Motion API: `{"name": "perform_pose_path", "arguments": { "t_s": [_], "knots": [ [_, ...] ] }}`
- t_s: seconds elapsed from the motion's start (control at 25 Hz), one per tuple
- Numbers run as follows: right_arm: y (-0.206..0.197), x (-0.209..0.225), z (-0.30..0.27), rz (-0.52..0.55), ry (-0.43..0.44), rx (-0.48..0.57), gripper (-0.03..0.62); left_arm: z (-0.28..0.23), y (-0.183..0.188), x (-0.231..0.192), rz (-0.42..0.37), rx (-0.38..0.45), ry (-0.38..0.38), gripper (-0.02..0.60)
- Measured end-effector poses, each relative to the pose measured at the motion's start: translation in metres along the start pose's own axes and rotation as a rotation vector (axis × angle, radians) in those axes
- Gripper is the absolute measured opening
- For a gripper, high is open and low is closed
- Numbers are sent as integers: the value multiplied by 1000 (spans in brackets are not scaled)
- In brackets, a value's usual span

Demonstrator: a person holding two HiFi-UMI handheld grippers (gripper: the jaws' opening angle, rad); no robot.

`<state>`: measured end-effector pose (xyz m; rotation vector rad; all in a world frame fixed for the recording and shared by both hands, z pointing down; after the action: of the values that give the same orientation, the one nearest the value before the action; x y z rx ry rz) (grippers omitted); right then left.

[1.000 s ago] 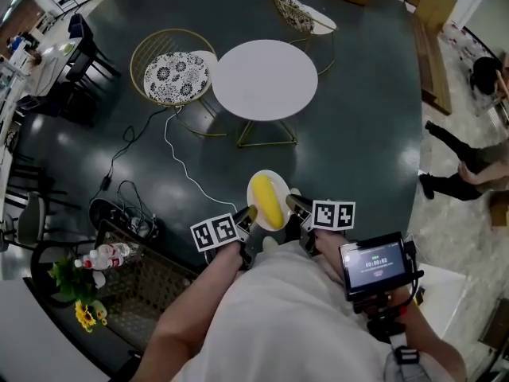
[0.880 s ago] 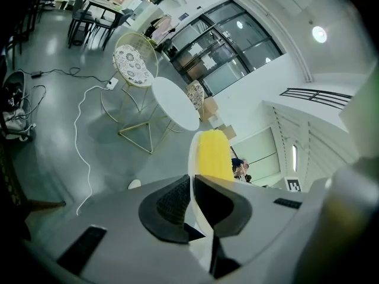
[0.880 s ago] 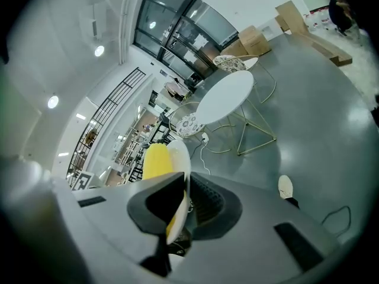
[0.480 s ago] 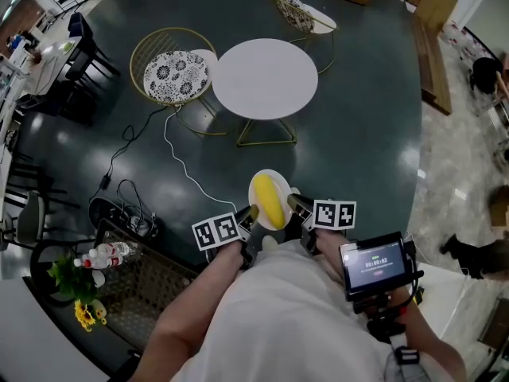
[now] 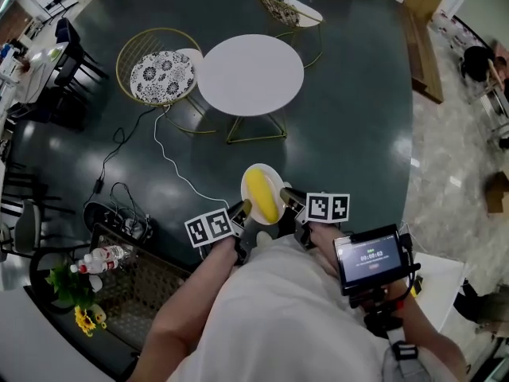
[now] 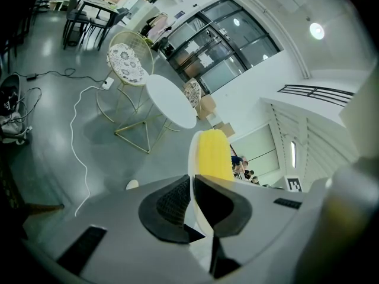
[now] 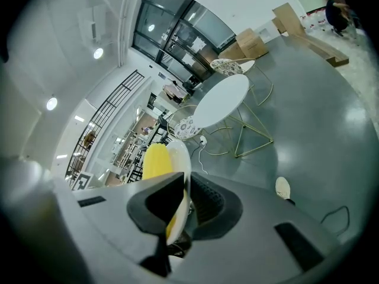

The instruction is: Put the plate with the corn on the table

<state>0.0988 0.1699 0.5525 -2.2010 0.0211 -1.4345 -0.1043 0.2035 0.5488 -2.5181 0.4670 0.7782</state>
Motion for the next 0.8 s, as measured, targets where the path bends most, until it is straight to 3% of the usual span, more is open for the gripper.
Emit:
{"name": "perform_pose_path", "arguments": {
  "t_s": [0.8],
  "knots": [
    [60, 35, -12, -33, 1, -47, 41, -49, 40, 22, 36, -12, 24, 32]
  ]
}}
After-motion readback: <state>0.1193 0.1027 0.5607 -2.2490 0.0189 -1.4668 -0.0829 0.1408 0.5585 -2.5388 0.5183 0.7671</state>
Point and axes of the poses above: the fingertips, and each gripper's own axes: z backward along the fingers, x to its right, y out of its top, the point moved 7 cm from there along z, backward along the fingers, and after that the axes turned 14 degrees about y, right-handed, at the moved point
